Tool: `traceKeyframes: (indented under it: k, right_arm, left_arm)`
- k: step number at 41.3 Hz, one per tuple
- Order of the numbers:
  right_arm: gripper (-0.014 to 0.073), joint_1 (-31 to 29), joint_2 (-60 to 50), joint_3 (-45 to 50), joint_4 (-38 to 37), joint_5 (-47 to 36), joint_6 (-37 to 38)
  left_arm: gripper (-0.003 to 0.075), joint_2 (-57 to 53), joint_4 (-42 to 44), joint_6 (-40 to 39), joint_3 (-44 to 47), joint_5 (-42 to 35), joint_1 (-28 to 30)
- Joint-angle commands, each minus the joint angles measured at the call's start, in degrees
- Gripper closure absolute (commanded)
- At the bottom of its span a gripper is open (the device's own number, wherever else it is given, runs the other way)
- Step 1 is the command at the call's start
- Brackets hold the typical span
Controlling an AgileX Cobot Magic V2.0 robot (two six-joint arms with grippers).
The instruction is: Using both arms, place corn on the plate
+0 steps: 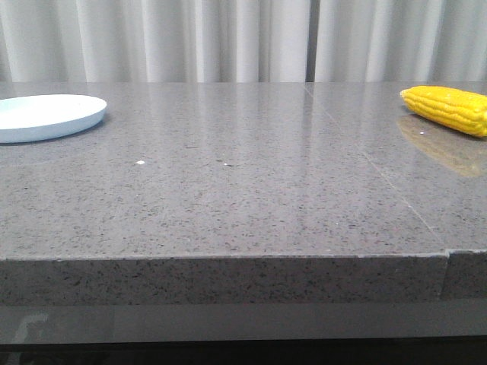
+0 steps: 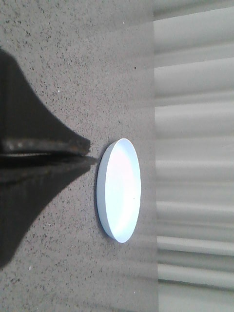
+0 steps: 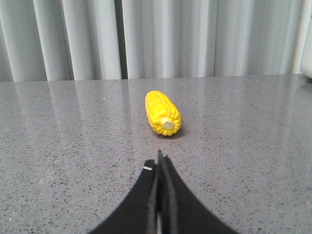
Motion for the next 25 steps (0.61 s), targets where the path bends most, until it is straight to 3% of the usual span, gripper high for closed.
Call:
traceKeyframes:
  k: [1, 25]
  right_arm:
    - [0.0662, -0.30, -0.70, -0.89, -0.65, -5.20, -0.28]
    - [0.0662, -0.30, -0.70, -0.96, -0.65, -6.20, -0.28]
  left_arm:
    - [0.0741, -1.10, -0.52, -0.18, 0.19, -4.54, 0.11]
    - [0.0740, -1.10, -0.52, -0.18, 0.19, -4.54, 0.11]
